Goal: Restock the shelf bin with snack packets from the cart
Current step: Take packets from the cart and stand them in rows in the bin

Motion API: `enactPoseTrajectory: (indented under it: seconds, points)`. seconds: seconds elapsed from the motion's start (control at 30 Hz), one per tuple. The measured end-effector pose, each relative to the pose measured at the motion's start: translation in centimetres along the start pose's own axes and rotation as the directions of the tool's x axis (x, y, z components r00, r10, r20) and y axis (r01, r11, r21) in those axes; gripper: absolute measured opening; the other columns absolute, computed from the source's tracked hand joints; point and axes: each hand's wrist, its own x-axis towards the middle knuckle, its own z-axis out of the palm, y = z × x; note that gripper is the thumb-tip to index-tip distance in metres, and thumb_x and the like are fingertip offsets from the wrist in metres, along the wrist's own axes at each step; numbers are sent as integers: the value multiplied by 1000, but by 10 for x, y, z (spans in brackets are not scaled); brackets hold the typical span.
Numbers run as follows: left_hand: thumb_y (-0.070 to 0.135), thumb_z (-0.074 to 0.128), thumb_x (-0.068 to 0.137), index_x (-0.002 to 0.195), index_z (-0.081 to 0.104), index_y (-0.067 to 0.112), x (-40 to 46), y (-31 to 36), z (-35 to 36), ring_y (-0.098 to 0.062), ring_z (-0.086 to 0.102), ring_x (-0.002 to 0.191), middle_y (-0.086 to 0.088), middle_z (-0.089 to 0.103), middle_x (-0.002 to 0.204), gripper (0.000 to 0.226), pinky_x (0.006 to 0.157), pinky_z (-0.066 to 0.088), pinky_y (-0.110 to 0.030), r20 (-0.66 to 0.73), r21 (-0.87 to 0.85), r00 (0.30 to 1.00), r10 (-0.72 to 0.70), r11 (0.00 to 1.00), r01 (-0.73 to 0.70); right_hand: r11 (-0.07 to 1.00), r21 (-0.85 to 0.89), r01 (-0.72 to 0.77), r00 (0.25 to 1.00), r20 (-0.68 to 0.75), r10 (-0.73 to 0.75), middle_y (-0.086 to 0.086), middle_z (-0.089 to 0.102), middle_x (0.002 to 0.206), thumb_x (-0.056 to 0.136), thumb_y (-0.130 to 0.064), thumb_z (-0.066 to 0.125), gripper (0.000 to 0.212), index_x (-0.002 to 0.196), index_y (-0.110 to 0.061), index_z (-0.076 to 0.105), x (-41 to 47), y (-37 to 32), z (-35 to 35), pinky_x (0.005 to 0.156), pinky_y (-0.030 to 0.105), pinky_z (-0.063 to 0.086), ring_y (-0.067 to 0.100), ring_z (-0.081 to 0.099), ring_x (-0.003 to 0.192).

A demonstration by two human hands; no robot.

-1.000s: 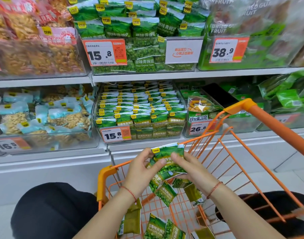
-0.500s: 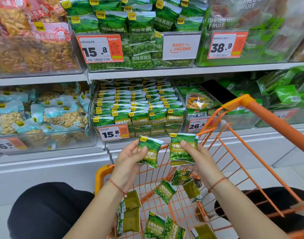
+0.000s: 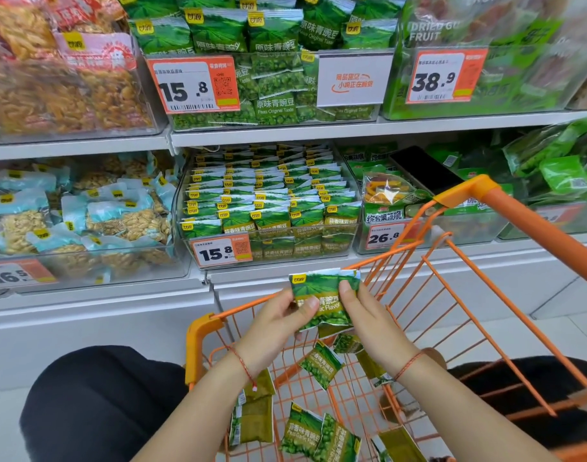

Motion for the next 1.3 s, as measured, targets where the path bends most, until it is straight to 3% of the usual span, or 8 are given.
enactPoseTrajectory:
  seconds: [0.17,0.43,0.6,0.73,0.83,1.0,1.17,1.3]
  points:
    - [53,43,87,117,51,45,-6,0,10,5,47,114,15,54,117,32,98,38,-16,-25,267,995,99,960,-89,995,95,-24,995,96,15,-36,43,114,83,-70,29,33,110,-54,38,-8,-11,2,106,25,30,-14,43,108]
    - [53,39,92,137,37,41,-8,9,20,17,39,123,30,45,134,46,94,31,-1,-181,107,968,171,982,-154,829,552,-88,996,53,70,3,71,105,76,-47,62,46,112,-18,62,0,-13,-7,83,37,56,20,68,99]
    - [44,51,84,112,58,33,-6,11,16,0,62,103,12,65,112,31,85,51,-18,-241,83,966,93,994,-75,686,723,-81,996,87,26,13,69,112,46,-57,86,77,107,-14,66,1,-14,-13,84,45,56,29,66,104]
    - [24,55,93,92,68,18,-4,16,14,-5,64,60,9,66,63,15,63,59,-25,-186,-24,980,-69,998,66,685,719,-116,991,134,27,16,67,115,57,-55,82,66,106,-14,69,0,-14,-14,87,45,55,31,64,108]
    - [22,60,90,90,70,13,-4,17,10,-8,54,51,7,57,58,13,44,49,-22,-232,-40,969,-84,996,76,675,725,-134,989,141,45,15,68,114,68,-50,75,50,104,-15,71,1,-17,-16,90,45,53,31,64,107]
    - [18,58,92,101,68,9,-4,19,7,-9,43,32,0,59,60,16,35,33,-16,-412,-21,911,-7,1000,-1,503,831,-236,972,206,115,18,64,121,40,-41,93,90,119,-13,60,2,-18,-22,89,56,50,36,62,110]
    - [26,51,95,106,63,38,-11,7,-1,-4,61,107,18,63,116,20,88,51,-22,-342,395,807,482,853,-341,346,893,-287,958,263,115,26,54,131,49,-40,90,92,129,-10,57,2,-17,-36,93,65,41,47,53,117]
    - [26,46,87,109,61,40,-7,1,-4,-1,49,122,23,50,129,30,99,46,-30,-274,482,805,526,799,-358,297,906,-301,954,281,107,30,55,128,47,-38,91,88,124,-8,62,0,-16,-36,91,69,38,52,53,114]
